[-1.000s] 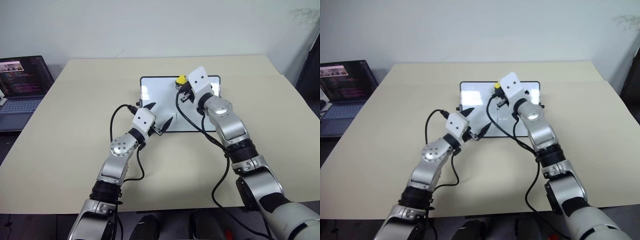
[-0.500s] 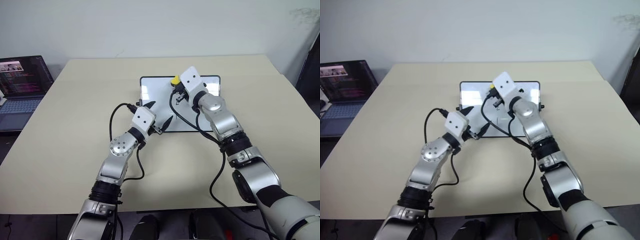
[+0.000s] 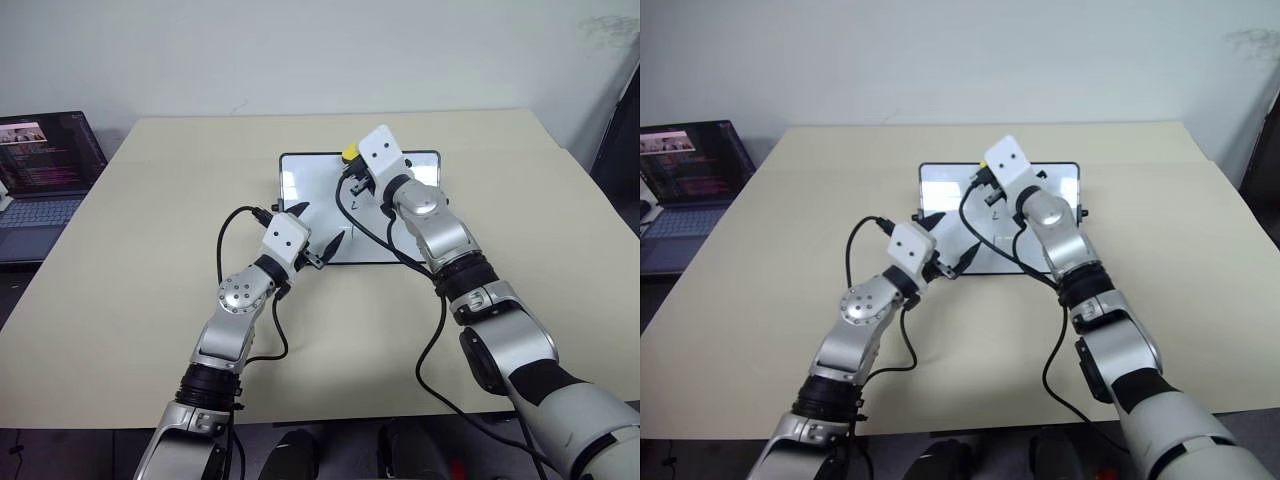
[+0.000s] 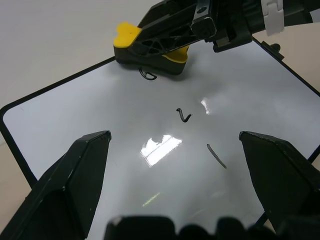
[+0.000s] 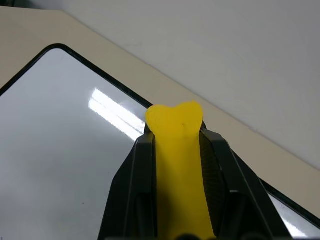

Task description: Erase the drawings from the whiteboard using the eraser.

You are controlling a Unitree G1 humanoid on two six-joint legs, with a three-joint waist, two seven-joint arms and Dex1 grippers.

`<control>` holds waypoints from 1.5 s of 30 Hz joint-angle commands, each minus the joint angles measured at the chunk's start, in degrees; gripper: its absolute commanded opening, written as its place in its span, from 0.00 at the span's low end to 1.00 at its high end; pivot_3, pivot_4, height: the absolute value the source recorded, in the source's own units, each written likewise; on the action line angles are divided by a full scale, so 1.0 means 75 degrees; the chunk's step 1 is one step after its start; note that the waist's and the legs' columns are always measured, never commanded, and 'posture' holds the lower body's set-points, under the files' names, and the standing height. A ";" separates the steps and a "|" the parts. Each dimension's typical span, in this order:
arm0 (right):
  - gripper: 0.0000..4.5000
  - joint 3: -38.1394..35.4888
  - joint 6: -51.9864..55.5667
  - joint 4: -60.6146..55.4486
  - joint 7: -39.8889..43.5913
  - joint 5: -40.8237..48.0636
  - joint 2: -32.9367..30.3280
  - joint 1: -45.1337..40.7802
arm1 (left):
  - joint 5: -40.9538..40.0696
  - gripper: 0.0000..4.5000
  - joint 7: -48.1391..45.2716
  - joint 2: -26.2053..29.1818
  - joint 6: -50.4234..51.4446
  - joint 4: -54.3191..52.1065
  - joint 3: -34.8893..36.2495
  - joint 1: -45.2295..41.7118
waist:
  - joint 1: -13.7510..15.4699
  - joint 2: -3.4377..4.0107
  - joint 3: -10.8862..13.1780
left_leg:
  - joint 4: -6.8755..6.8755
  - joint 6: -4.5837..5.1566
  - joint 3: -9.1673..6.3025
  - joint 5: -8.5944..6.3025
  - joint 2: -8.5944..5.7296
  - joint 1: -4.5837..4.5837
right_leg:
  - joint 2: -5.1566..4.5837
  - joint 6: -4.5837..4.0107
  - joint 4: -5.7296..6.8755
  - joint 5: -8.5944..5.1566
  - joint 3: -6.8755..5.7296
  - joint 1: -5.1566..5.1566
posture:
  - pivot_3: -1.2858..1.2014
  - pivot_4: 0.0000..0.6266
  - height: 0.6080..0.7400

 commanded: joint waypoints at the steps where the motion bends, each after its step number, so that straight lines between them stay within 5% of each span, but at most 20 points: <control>1: 0.19 -0.0142 -0.0139 -0.0115 -0.0139 -0.0099 -0.0039 -0.0273 | -0.0020 1.00 -0.0025 0.0008 -0.0037 -0.0283 0.0060 -0.0137 | 0.0000 0.0000 0.0000 | 0.0000 0.0000 0.0000 0.0000 0.0000 0.0000 | 0.0000 0.0000 0.0000 0.0000 0.0000 0.0000 | 0.52 0.24 1.00; 27: 0.19 0.0382 0.1506 -0.1022 0.0877 -0.0396 0.0003 0.0384 | -0.0042 1.00 0.0084 -0.0064 0.0066 -0.0365 0.0091 -0.0247 | -0.0010 0.0001 -0.0002 | 0.0005 0.0000 0.0003 0.0000 0.0000 0.0008 | 0.0001 -0.0001 0.0018 0.0000 0.0005 0.0001 | 0.52 0.24 1.00; 45: 0.19 0.0188 0.1879 -0.1525 0.0736 -0.0516 -0.0807 0.0855 | -0.0029 1.00 0.0051 -0.0239 0.0074 -0.0380 -0.0004 -0.0294 | 0.0048 -0.0003 -0.0005 | 0.0016 -0.0001 -0.0014 0.0001 -0.0006 0.0010 | 0.0000 0.0000 0.0017 0.0001 -0.0012 0.0018 | 0.52 0.24 1.00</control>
